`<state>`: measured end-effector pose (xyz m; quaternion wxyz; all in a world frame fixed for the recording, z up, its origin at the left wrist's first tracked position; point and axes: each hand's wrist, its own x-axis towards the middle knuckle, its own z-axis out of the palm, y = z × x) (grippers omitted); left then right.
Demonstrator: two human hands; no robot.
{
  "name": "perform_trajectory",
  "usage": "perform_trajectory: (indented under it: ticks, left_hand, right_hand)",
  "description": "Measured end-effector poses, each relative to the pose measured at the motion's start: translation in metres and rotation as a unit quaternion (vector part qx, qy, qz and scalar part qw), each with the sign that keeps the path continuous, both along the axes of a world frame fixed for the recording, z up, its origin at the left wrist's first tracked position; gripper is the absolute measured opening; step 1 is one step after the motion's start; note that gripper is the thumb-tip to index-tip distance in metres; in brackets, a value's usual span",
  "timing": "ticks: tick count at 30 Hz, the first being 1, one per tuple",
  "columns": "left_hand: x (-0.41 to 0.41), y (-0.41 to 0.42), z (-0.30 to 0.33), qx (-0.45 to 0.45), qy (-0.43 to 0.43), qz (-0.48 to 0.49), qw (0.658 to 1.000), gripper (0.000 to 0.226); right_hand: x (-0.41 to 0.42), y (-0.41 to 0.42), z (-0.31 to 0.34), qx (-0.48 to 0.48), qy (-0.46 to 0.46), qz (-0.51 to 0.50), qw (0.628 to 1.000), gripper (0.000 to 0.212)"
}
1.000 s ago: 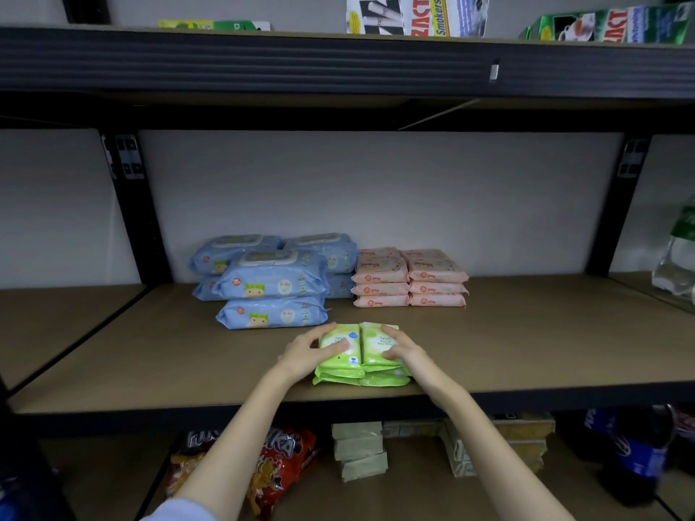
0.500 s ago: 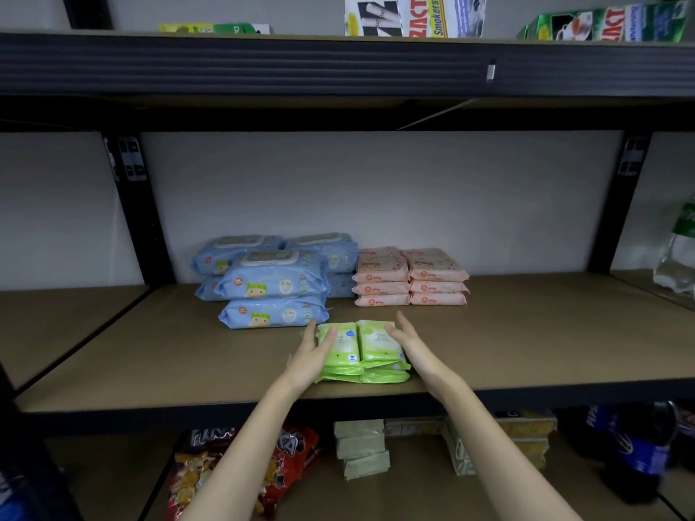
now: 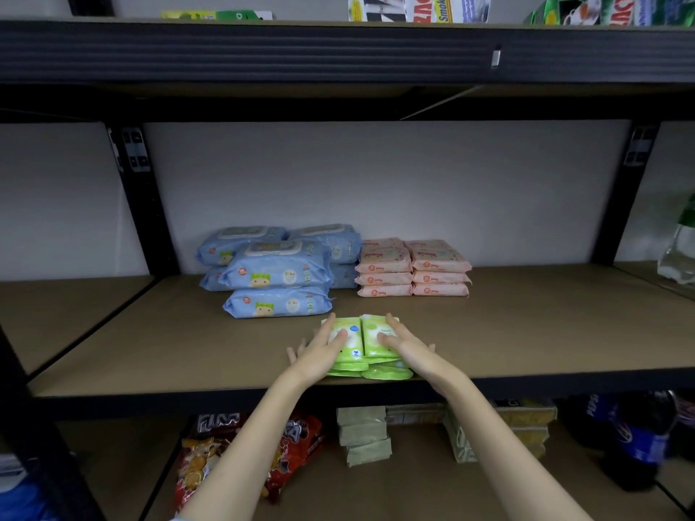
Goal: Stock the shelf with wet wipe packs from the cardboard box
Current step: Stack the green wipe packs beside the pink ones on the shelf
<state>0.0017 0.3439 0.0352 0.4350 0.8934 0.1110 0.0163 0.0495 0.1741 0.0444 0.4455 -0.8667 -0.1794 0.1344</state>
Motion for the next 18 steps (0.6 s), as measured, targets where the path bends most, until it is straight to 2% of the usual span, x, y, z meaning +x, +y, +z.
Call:
perform_trajectory:
  ticks: [4,9,12,18]
  left_hand:
    - [-0.004,-0.004,0.000,0.017,-0.006,0.000,1.000,0.051]
    - [-0.004,-0.008,-0.003,-0.046,-0.032,0.002,0.998,0.056]
    - [-0.005,-0.009,-0.002,-0.053,-0.046,0.000,0.997,0.056]
    - [-0.011,-0.010,0.004,-0.068,-0.053,-0.005,0.996,0.056]
  right_hand:
    - [-0.001,0.003,-0.001,-0.007,-0.001,-0.005,1.000,0.054]
    - [-0.001,0.005,0.004,-0.049,0.007,0.000,0.999,0.055]
    - [0.000,0.005,0.006,-0.074,0.012,0.000,0.997,0.056]
    - [-0.008,0.004,0.007,-0.064,0.005,-0.008,0.998,0.056]
